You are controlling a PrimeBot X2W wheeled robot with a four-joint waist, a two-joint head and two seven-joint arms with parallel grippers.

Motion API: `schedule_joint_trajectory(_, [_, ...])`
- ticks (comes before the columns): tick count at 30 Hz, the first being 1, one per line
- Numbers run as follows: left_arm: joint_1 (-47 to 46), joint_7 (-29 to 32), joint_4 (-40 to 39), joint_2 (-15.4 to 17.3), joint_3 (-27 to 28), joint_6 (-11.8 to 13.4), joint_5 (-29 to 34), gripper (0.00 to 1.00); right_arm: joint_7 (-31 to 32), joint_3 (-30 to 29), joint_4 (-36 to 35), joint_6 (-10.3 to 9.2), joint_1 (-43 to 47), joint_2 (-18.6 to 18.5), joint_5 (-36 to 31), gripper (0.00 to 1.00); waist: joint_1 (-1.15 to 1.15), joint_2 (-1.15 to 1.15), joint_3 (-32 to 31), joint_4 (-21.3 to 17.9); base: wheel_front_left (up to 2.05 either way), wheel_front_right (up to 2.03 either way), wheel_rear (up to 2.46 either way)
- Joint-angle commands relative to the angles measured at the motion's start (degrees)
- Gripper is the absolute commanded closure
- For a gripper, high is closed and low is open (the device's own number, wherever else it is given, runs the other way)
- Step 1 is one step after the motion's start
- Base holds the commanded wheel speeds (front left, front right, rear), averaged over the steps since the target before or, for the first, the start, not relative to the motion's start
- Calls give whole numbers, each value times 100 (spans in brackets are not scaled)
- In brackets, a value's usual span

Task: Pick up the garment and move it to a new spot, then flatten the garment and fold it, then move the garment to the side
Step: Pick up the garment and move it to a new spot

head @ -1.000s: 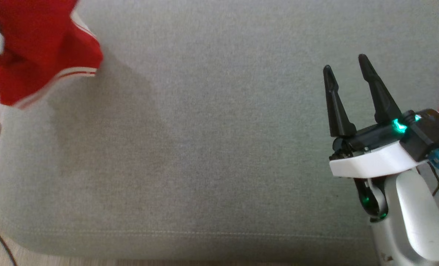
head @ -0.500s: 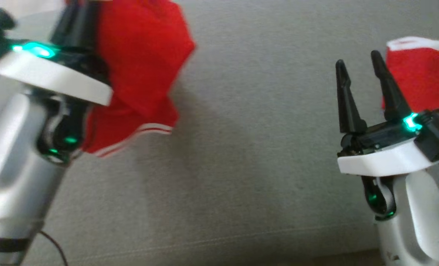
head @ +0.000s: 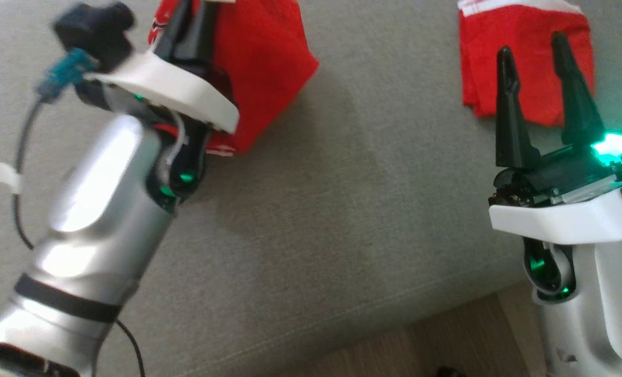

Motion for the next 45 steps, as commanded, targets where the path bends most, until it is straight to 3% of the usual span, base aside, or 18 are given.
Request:
schedule_joint_trajectory(1, [-280, -61, -29, 58, 130, -22, 115, 100, -35, 123, -234, -2, -64, 42, 56, 0, -1, 0, 215, -222, 0, 0, 0])
schedule_joint_trajectory(3, [-265, -87, 266, -123, -29, -114, 205, 100, -35, 121, -255, -2, -28, 42, 74, 0, -1, 0, 272, -284, 0, 0, 0])
schedule_joint_trajectory(4, [-252, -95, 396, -212, -132, -182, 248, 83, -35, 115, -264, -2, -12, 42, 82, 0, -1, 0, 290, -300, 0, 0, 0])
schedule_joint_trajectory(5, [-241, -98, 512, -293, -257, -262, 303, 45, -35, 105, -270, -2, 0, 42, 88, 0, -1, 0, 303, -306, 0, 0, 0])
schedule_joint_trajectory(6, [-232, -101, 610, -370, -381, -350, 353, 0, -35, 93, -274, -2, 8, 42, 91, 0, -1, 0, 311, -303, 0, 0, 0])
schedule_joint_trajectory(12, [-123, -134, 882, -662, -786, -699, 575, 0, -36, 65, -180, -2, 25, 42, 42, 0, -1, 0, 158, -116, 0, 0, 0])
schedule_joint_trajectory(16, [-32, -155, 734, -612, -571, -674, 659, 0, -36, 82, -78, -2, 23, 42, -55, 0, -1, 0, -70, 132, 0, 0, 0])
schedule_joint_trajectory(24, [860, -160, -286, 150, 524, -341, 1484, 0, -36, 127, 236, -2, 218, 42, -376, 0, -1, 0, -590, 838, 0, 0, 0])
schedule_joint_trajectory(30, [2159, -160, -995, 444, 1229, -276, 1955, 0, -36, 14, 481, -2, 560, 42, -491, 0, -1, 0, -909, 1314, 0, 0, 0])
schedule_joint_trajectory(37, [3558, -161, -1590, 10, 1994, -283, 2338, 0, -36, -25, 608, -2, 881, 42, -419, 0, -1, 0, -1070, 1560, 0, 0, 0])
schedule_joint_trajectory(45, [3772, -161, -1644, -558, 2344, -589, 2871, 0, -35, -2, 764, -2, 891, 42, -495, 0, -1, 0, -1012, 1732, 0, 0, 0])
